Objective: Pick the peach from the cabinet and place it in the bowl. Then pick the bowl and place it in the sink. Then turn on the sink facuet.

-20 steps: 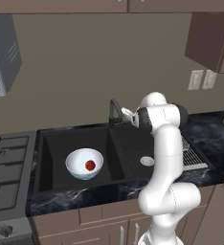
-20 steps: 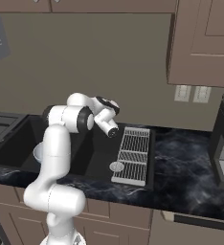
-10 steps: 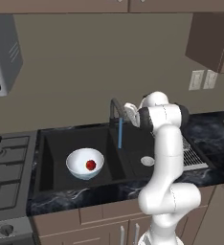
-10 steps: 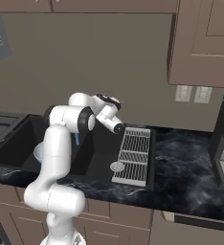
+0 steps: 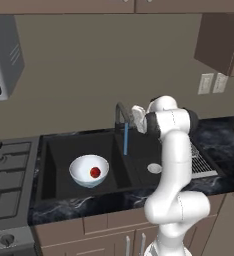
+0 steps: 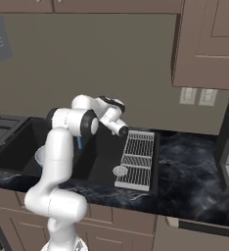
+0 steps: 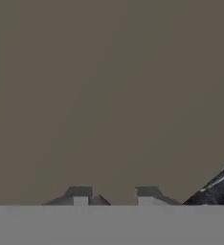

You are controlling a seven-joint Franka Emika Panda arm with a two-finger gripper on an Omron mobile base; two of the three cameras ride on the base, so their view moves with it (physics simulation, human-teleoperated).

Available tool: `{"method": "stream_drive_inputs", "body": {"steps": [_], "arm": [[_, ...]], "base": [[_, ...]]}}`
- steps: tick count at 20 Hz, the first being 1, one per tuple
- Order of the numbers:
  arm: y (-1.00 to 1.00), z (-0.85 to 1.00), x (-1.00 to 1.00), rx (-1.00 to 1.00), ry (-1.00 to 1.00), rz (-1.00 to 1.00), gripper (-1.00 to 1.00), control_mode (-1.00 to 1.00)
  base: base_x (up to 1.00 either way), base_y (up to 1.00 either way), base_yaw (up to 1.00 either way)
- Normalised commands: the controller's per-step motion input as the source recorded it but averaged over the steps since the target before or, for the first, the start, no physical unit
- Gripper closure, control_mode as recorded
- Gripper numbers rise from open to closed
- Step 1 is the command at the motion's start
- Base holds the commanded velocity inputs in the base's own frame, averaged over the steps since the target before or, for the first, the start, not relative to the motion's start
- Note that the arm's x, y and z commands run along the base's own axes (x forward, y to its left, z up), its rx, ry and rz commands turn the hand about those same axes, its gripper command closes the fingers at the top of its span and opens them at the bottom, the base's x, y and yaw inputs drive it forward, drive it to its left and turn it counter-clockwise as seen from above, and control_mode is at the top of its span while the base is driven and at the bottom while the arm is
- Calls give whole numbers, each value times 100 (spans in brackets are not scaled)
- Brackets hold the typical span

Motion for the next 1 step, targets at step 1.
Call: {"method": "stream_drive_inputs", "body": {"steps": [1], "arm": [[0, 0, 0, 0, 0, 0, 100, -100]], "base": [[0, 0, 0]]}}
